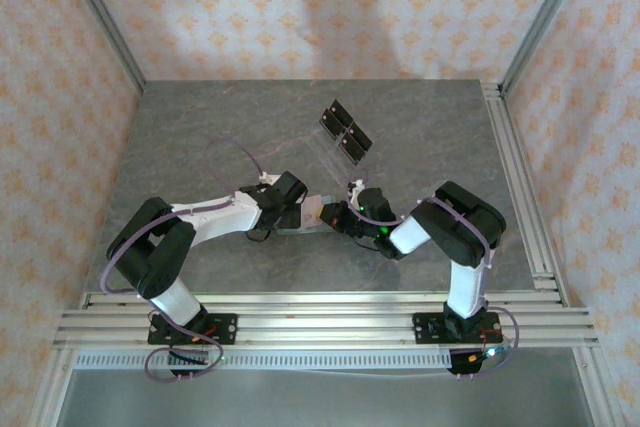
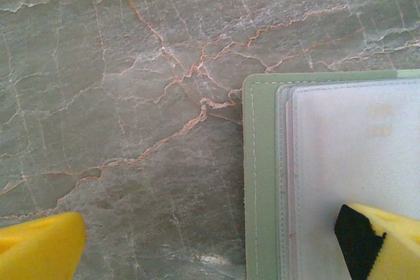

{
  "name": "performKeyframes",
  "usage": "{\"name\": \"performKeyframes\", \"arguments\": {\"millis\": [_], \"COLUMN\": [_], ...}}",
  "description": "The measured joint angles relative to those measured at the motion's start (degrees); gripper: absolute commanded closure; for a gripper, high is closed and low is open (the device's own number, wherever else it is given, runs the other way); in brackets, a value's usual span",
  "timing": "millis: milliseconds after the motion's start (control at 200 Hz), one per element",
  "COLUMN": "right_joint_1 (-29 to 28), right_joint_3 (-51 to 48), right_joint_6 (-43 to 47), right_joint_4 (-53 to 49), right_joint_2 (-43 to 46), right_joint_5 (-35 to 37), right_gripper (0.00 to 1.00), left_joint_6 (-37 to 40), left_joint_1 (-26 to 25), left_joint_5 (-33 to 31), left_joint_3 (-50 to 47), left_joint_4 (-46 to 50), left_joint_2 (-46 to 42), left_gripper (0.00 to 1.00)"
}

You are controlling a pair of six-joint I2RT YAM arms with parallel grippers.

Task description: Put the credit cards into the card holder

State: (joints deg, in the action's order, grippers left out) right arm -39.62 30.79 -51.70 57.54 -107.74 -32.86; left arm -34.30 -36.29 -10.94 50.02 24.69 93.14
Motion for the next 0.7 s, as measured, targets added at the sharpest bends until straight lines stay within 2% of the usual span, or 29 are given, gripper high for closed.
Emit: {"name": "performKeyframes", "arguments": {"millis": [701], "right_joint_1": [-0.3], "right_joint_3": [0.9], "right_joint_6": [-0.2], "right_joint_4": [-0.6], "right_joint_2": [-0.9], "right_joint_5": [-1.6], "right_gripper": [1.0], "left_joint_6": [-0.2], "left_joint_1": [0.0], "left_joint_5": [0.0], "left_joint_3": [-0.3], "left_joint_4": [-0.1], "left_joint_2": [-0.1], "left_gripper": [0.0]}}
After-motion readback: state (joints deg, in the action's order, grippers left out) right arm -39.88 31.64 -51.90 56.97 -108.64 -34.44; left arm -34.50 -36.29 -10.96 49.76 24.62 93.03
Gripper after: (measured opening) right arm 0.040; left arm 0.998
